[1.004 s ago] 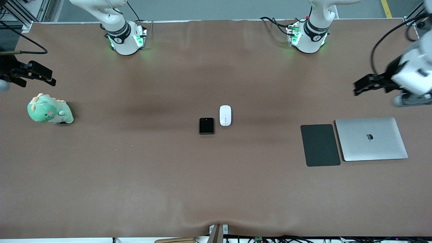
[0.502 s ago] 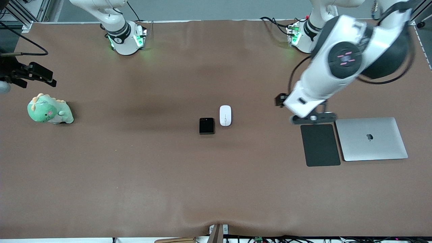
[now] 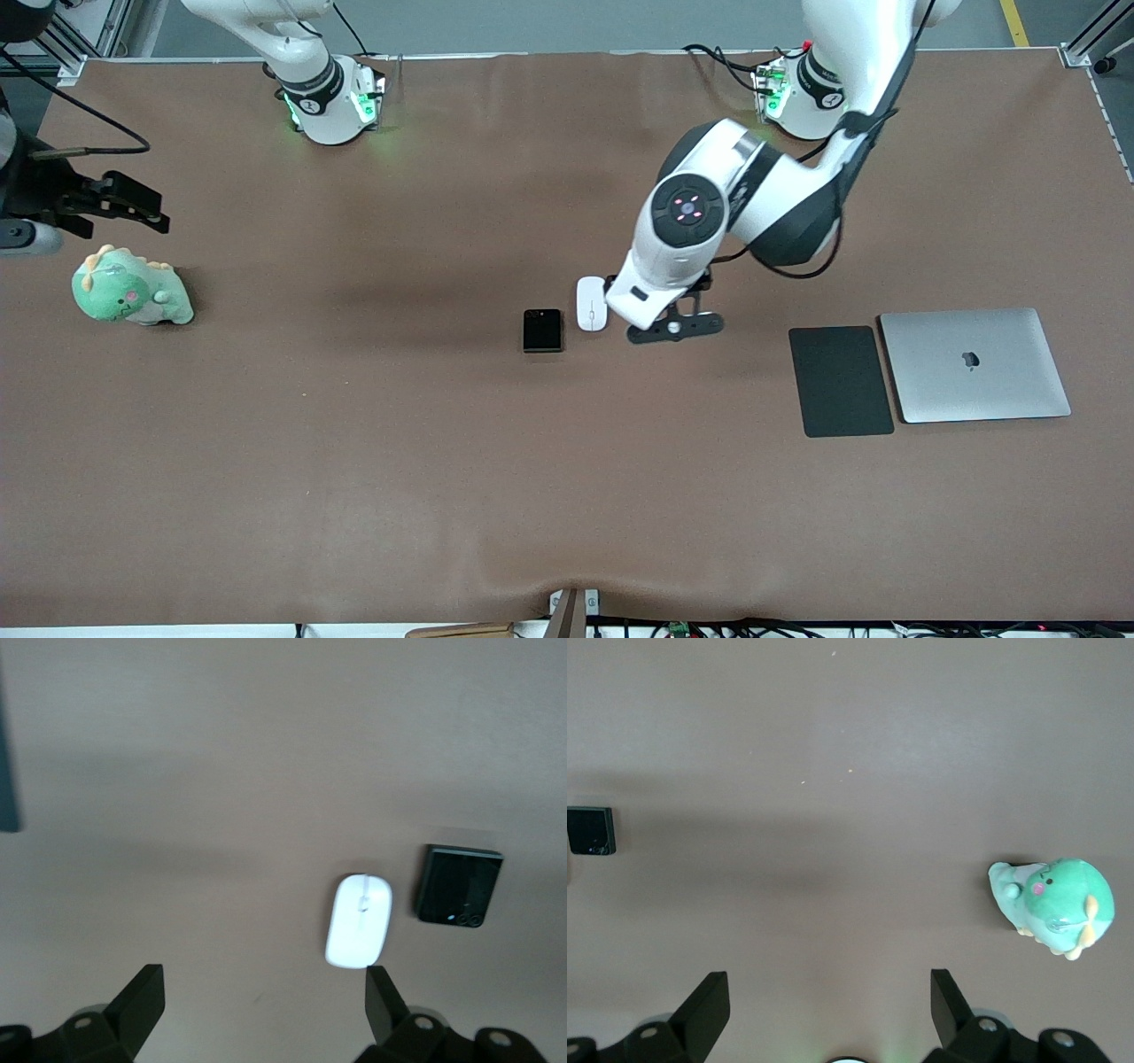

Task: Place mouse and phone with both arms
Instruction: 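Reach the left gripper to the white mouse while the right gripper moves out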

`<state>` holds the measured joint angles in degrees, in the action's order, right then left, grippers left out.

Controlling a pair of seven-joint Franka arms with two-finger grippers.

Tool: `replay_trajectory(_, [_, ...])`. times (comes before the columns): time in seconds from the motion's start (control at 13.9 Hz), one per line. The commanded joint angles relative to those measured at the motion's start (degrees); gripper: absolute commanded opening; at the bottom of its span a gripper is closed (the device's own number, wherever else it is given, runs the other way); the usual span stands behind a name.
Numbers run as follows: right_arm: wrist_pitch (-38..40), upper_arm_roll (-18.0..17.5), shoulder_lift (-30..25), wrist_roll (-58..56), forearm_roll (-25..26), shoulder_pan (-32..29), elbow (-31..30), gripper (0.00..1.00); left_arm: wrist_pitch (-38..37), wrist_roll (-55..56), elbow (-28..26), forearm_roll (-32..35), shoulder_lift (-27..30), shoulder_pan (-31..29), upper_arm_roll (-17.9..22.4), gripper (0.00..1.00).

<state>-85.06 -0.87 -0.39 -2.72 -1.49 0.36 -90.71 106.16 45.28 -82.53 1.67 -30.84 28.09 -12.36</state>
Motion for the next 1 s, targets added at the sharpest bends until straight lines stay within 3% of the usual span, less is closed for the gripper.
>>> replay_trajectory(0.0, [-0.1, 0.2, 1.8, 0.6, -0.2, 2.4, 0.4, 1.0, 3.7, 1.1, 2.0, 1.0, -4.4, 1.8, 0.1, 1.0])
replay_trajectory(0.43, [-0.9, 0.2, 4.4, 0.8, -4.3, 4.6, 0.4, 1.0, 10.2, 5.0, 2.0, 1.1, -8.4, 5.1, 0.2, 1.0])
replay_trajectory(0.93, [-4.6, 0.2, 8.9, 0.8, -4.3, 9.3, 0.3, 1.0, 16.0, 12.7, 2.1, 1.1, -11.3, 8.5, 0.8, 1.0])
